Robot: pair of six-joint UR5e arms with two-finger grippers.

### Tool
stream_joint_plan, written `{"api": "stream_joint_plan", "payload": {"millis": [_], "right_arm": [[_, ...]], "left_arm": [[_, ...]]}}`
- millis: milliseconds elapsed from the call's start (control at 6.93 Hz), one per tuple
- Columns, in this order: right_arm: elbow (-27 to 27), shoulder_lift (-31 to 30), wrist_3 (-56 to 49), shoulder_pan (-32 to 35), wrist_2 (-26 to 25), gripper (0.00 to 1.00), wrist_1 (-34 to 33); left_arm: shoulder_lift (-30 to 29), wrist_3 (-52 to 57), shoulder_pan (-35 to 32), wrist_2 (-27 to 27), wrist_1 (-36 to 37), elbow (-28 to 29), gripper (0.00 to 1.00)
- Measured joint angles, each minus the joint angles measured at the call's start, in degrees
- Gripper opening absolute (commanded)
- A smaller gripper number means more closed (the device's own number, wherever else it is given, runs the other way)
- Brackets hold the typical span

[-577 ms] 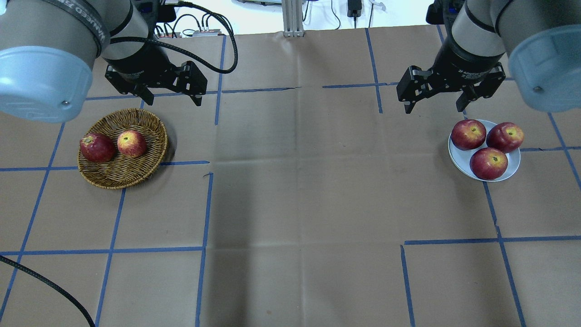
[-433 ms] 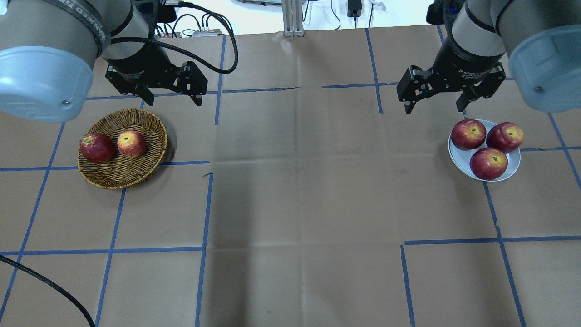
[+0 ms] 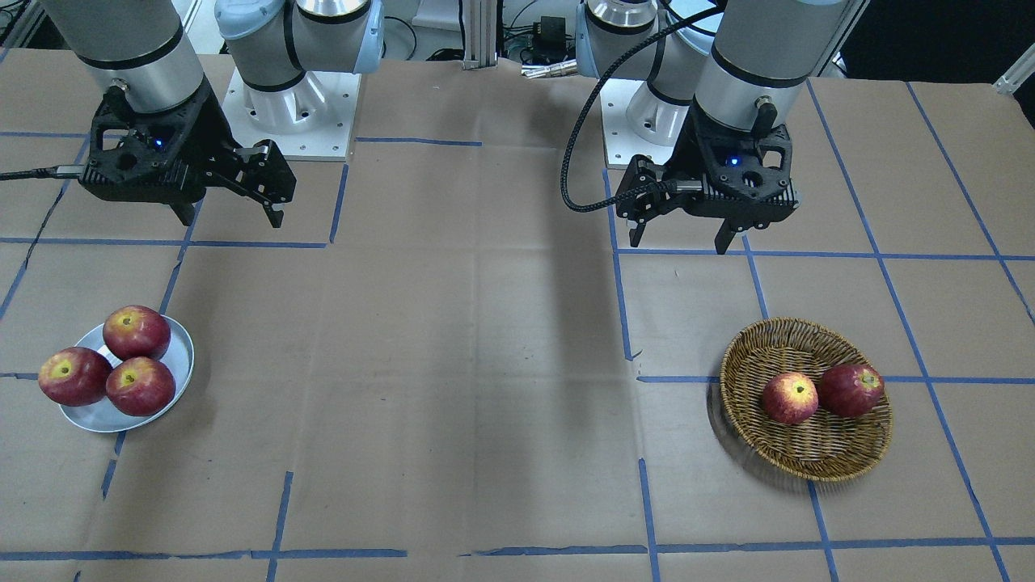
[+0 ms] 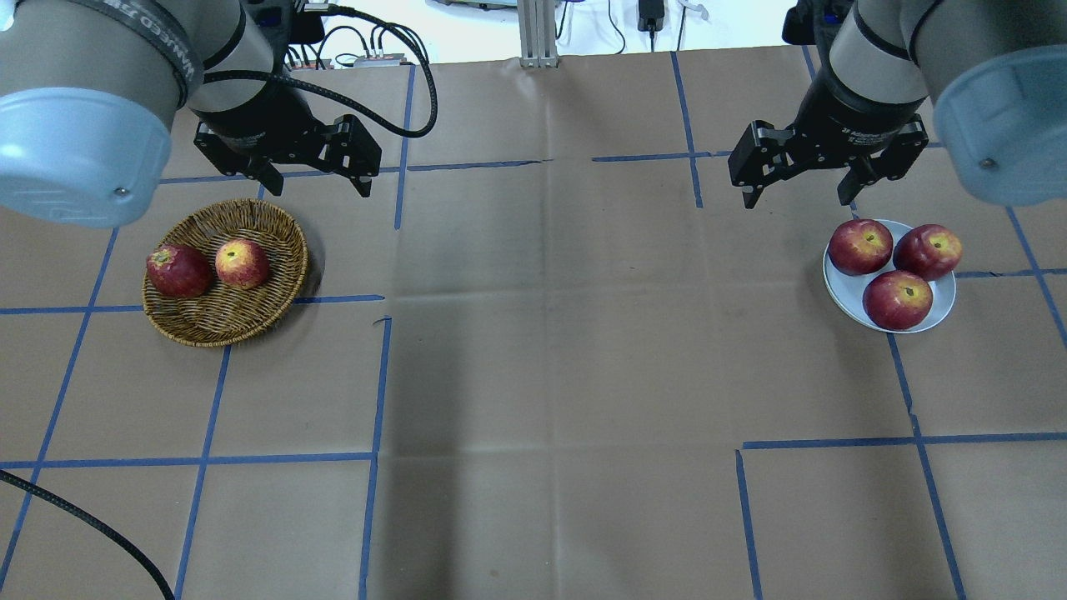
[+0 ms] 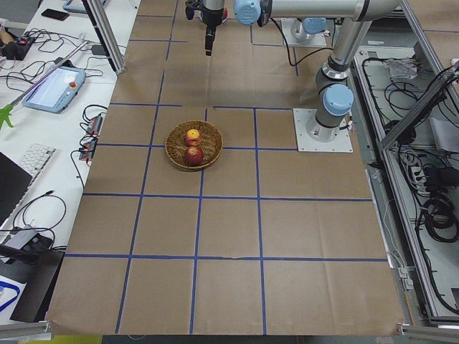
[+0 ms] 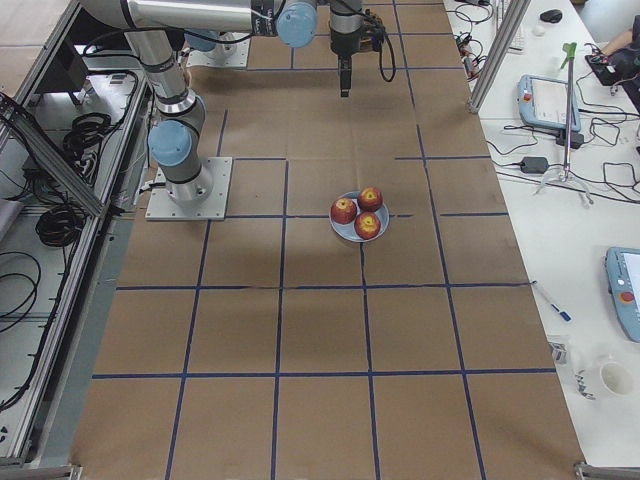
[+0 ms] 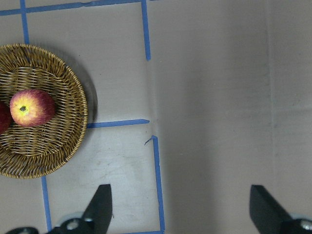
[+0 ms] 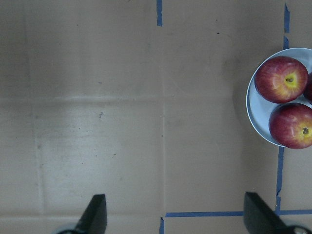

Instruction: Transfer apple from basket to plate

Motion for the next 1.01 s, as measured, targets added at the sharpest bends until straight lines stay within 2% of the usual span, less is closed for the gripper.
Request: {"api": "stream_joint_plan", "payload": {"millis": [577, 1010], "right_arm": [[0.0, 0.0, 0.0, -0.1, 0.0, 1.00, 0.0], [0.0, -0.1, 0.0, -0.1, 0.0, 1.00, 0.0]], "left_arm": [[0.6, 0.0, 0.1, 0.8, 0.8, -1.1, 0.99], [-2.1, 0.1, 2.5, 1.8, 1.1, -2.0, 0.99]]}}
